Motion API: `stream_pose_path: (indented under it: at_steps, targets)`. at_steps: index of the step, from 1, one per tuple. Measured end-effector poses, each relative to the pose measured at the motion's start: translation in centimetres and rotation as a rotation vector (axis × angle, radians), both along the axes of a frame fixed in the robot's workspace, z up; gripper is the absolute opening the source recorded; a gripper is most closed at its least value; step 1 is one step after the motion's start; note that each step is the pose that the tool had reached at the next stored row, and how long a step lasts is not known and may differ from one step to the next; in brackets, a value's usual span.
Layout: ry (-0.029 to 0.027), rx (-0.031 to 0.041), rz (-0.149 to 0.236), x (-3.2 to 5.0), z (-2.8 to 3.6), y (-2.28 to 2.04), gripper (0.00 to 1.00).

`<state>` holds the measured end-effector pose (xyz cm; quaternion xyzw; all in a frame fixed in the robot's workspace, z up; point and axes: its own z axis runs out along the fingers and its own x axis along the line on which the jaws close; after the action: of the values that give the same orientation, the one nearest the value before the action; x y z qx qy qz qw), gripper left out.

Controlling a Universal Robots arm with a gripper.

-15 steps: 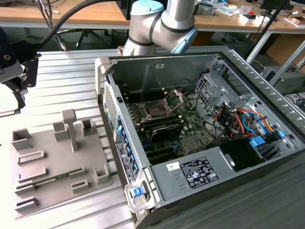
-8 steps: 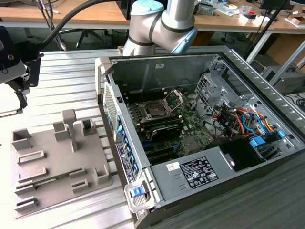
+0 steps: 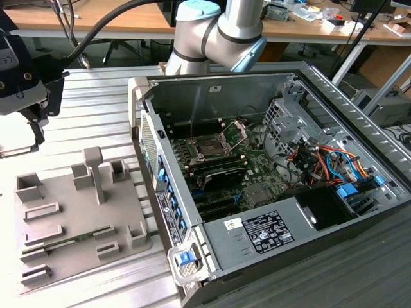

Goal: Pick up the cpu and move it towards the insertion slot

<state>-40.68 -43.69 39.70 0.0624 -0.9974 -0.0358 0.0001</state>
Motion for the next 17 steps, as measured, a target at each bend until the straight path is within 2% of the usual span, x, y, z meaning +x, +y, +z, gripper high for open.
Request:
stream_pose_path:
  at_steps: [17]
  targets:
    - [0.0003, 0.0, 0.0, 1.78, 0.0, 0.0, 0.55]
